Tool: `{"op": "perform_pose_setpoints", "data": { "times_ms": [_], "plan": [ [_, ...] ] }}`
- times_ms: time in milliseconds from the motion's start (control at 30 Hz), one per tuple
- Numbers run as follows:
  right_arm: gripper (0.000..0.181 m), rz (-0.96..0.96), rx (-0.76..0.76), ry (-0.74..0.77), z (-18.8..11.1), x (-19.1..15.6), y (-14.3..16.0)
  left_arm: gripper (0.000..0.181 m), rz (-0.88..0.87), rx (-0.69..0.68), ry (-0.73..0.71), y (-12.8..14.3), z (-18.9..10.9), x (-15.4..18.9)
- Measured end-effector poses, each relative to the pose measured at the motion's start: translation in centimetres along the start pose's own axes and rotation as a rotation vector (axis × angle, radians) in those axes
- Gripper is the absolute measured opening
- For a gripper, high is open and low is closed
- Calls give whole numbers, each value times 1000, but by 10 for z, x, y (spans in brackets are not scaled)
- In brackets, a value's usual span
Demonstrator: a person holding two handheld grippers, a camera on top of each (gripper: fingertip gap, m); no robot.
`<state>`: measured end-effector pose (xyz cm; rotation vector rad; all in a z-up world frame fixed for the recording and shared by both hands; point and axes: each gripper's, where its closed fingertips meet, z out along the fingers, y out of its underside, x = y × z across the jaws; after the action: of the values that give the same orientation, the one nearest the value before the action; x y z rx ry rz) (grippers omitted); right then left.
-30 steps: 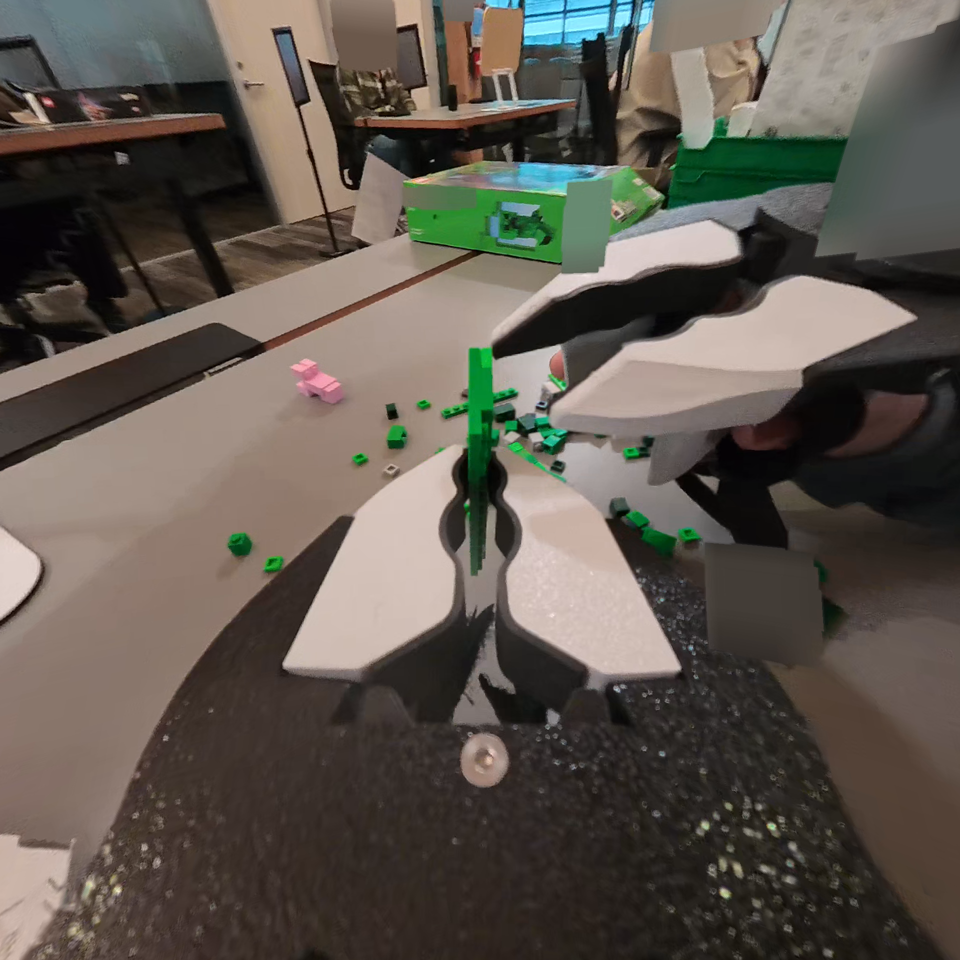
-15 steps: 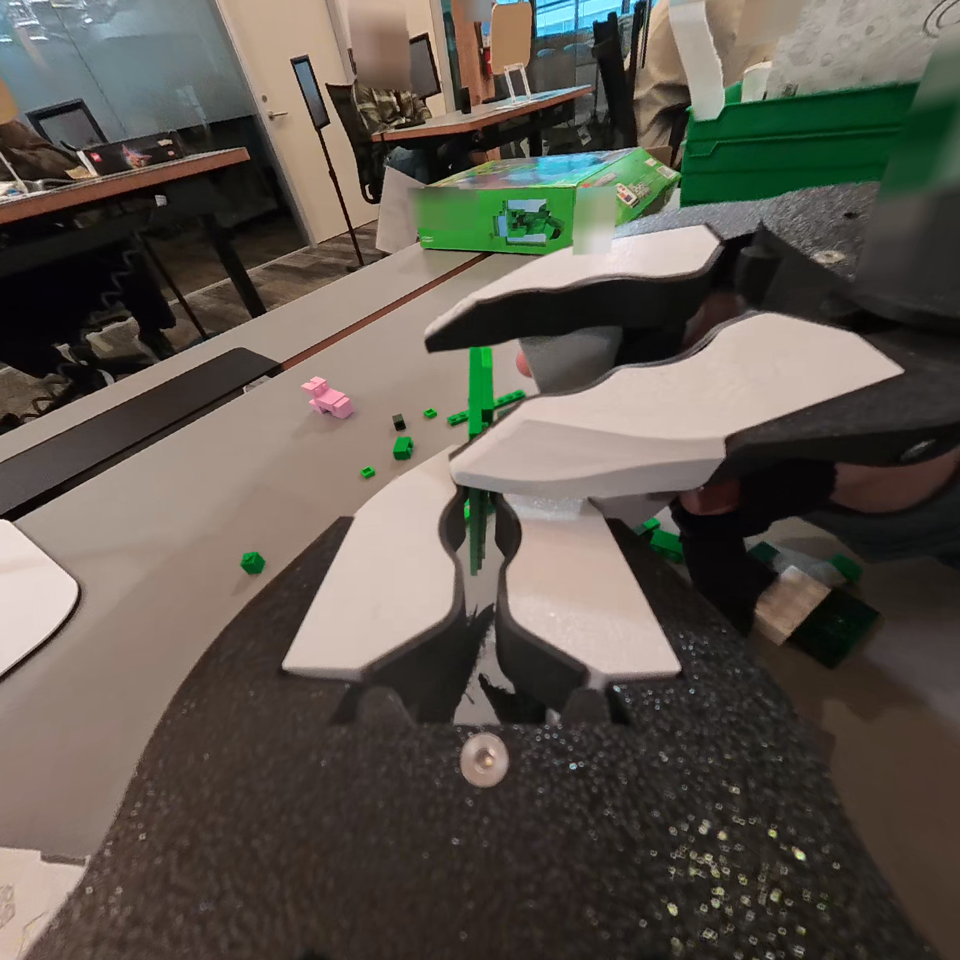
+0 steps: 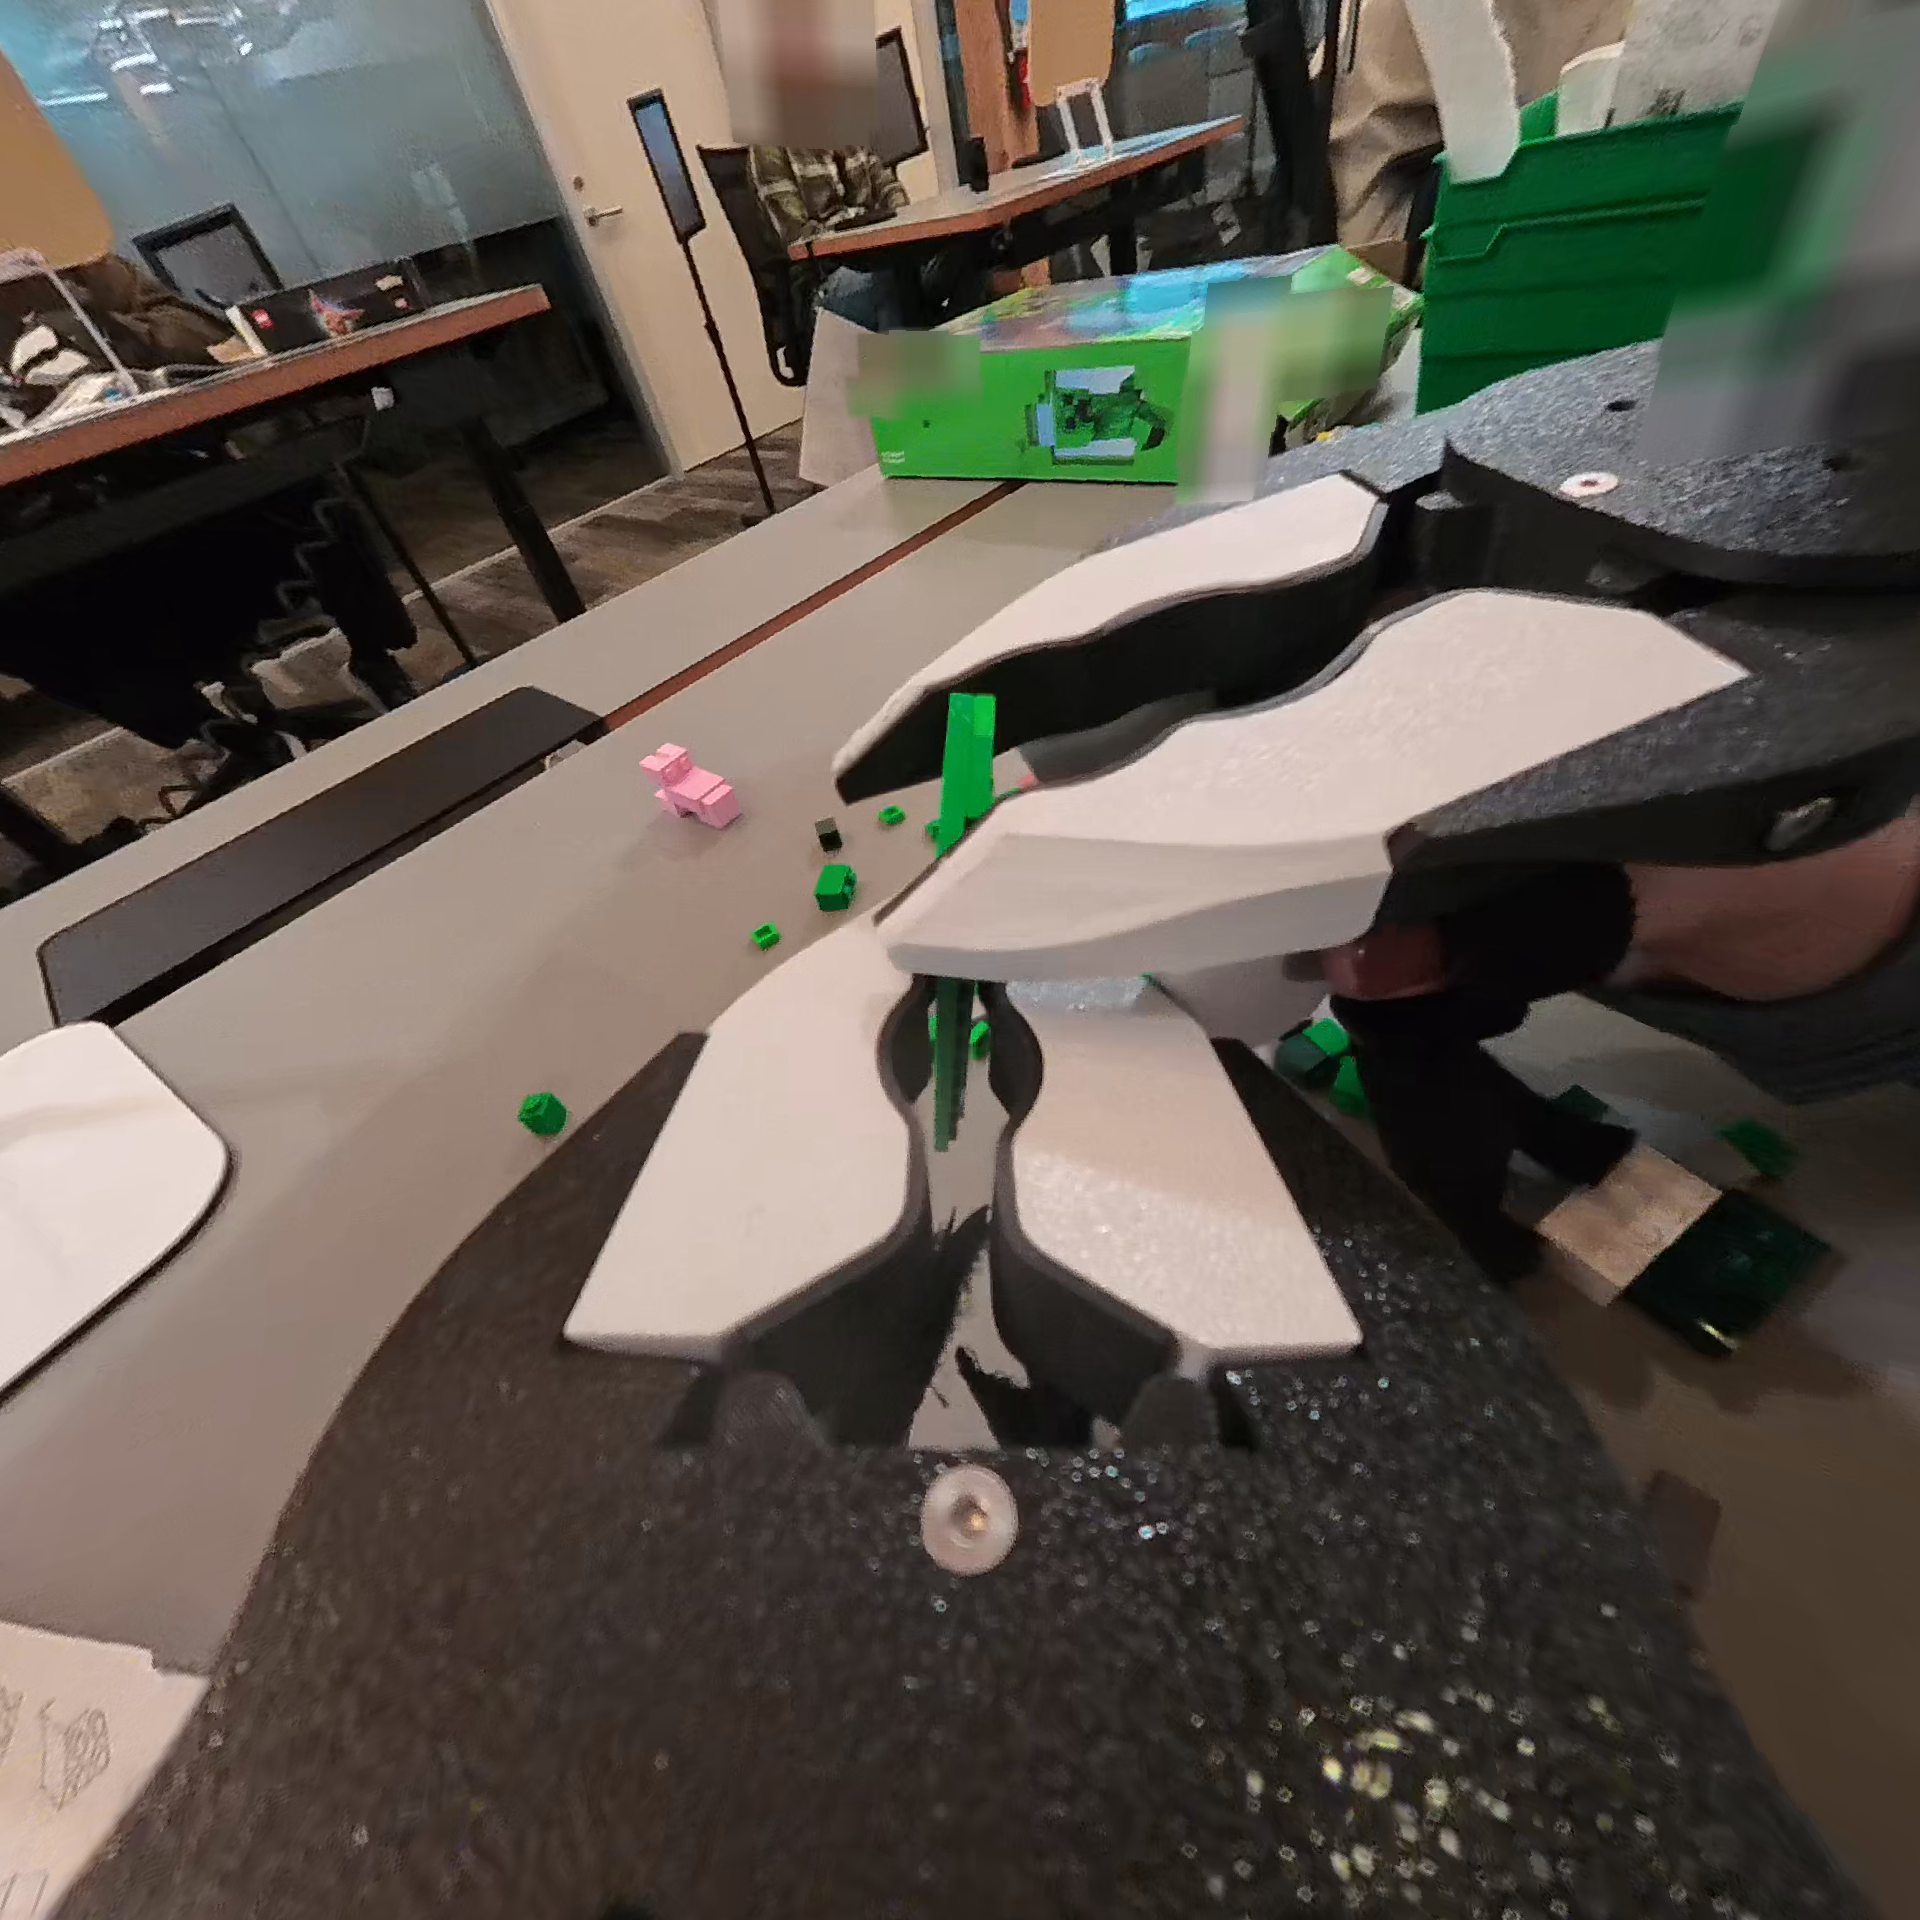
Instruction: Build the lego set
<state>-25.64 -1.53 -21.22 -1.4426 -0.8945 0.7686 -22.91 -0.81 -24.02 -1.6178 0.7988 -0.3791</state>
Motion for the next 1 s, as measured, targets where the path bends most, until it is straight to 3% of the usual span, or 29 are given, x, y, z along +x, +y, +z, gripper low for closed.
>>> {"op": "perform_pose_setpoints", "data": {
  "times_ms": [167,667,833,1000],
  "plan": [
    [35,-124,-51,100,1,6,3,5,-4,-56,-37,7,3,-4],
    [35,10,-105,271,5,18,13,6,-63,-122,-106,19,7,-14],
    [35,42,-92,245,4,17,14,5,-51,-130,-109,20,7,-13],
    [33,102,-50,124,1,13,10,5,-64,-102,-95,18,6,-13]
  ]
}}
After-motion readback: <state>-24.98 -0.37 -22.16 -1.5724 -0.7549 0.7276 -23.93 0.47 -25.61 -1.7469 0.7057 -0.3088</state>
